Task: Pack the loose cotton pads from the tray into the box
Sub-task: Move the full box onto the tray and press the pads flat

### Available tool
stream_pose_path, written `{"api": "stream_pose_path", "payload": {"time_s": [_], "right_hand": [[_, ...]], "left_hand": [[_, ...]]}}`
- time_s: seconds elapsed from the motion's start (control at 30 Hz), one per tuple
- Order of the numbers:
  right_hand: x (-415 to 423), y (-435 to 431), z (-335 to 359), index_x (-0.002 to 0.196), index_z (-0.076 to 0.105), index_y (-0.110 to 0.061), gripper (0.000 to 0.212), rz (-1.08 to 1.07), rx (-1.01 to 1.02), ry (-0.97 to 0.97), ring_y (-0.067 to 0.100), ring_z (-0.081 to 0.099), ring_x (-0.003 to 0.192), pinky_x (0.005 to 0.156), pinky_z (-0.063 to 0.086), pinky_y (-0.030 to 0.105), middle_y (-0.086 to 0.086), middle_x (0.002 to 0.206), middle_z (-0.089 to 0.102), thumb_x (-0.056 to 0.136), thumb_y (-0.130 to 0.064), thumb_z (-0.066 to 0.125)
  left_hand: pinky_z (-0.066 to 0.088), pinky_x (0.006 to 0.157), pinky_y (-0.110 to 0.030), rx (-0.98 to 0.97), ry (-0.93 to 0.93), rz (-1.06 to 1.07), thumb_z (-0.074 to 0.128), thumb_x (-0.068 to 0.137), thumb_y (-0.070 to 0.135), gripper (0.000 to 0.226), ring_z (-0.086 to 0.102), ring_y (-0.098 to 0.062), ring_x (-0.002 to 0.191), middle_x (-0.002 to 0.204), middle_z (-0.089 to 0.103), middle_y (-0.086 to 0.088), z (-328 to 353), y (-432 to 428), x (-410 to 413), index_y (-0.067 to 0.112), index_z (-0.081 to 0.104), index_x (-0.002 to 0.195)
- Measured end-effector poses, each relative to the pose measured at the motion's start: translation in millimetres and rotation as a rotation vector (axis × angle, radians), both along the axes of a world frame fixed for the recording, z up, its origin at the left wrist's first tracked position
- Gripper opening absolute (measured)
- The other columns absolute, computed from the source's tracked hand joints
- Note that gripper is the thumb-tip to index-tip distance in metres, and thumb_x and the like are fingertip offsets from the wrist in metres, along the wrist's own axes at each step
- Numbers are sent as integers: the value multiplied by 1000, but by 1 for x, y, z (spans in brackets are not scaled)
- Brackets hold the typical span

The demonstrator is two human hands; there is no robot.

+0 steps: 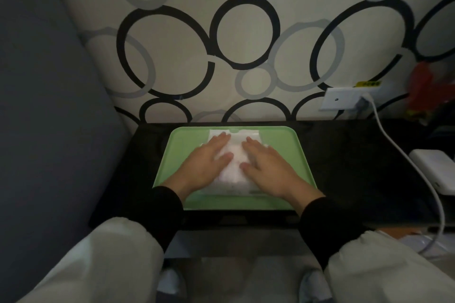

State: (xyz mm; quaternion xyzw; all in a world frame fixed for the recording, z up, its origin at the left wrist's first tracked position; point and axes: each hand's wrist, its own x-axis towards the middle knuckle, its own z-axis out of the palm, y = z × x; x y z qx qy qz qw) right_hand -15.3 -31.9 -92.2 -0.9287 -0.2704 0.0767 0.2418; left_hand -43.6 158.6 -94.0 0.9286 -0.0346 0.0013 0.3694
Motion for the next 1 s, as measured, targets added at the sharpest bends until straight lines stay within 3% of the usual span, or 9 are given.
{"api": "stream_pose_path", "payload": {"time_s": [0.07,0.13,0.3,0.43,0.5,0.6,0.73,0.87,1.0], "right_hand": [[4,-10,8,147,41,-19,49,-162,321,28,15,37,140,115,29,32,-4,152,40,100,-25,52],[10,-22,13,138,51,-18,39,-328,507,52,11,48,121,100,39,28,-8,130,49,99,-18,52],[28,-38,-3,118,67,-13,28,-530,505,370,20,63,99,92,51,37,2,116,66,101,-28,50],[27,-30,-2,96,69,-15,26,-496,551,473,21,62,85,68,48,27,4,99,68,104,-22,45],[29,-26,-4,90,69,-20,25,-496,586,492,20,63,85,70,49,29,2,98,69,103,-21,48],[30,-25,-9,102,72,-20,22,-504,636,554,25,68,96,87,54,38,2,105,72,102,-19,50],[31,-23,-11,124,67,-17,29,-506,745,559,27,70,98,82,55,38,3,109,73,99,-11,53],[28,-25,-8,118,68,-26,30,-470,743,514,18,70,89,70,56,29,-1,99,73,99,-7,53],[25,-30,-6,119,68,-16,27,-471,752,476,19,70,91,71,57,28,3,103,72,96,-6,59]], "left_hand": [[46,94,-20,-260,-101,209,55,101,27,40,53,-13,125,137,57,6,4,11,0,23,54,141],[45,82,-17,-332,-104,398,57,99,25,26,59,-11,109,118,63,6,-1,30,7,21,64,124],[40,62,-27,-559,246,581,53,100,28,29,48,-19,58,69,56,-5,-25,53,20,14,62,76],[36,57,-26,-593,301,531,53,100,33,27,46,-17,59,69,55,-4,-23,51,23,15,64,83],[34,56,-27,-649,295,490,57,98,31,25,44,-15,57,69,55,-3,-24,54,24,16,66,80],[37,54,-26,-706,277,476,61,96,25,18,46,-14,59,75,59,-6,-27,56,24,14,74,89],[37,52,-27,-746,194,483,62,96,12,16,45,-14,58,78,60,-9,-26,56,26,23,72,101],[46,58,-29,-794,107,454,59,95,2,23,51,-15,58,71,64,-7,-23,52,22,19,72,103],[56,63,-28,-869,111,478,54,98,3,24,70,-19,74,92,73,-4,-16,51,14,15,74,100]]}}
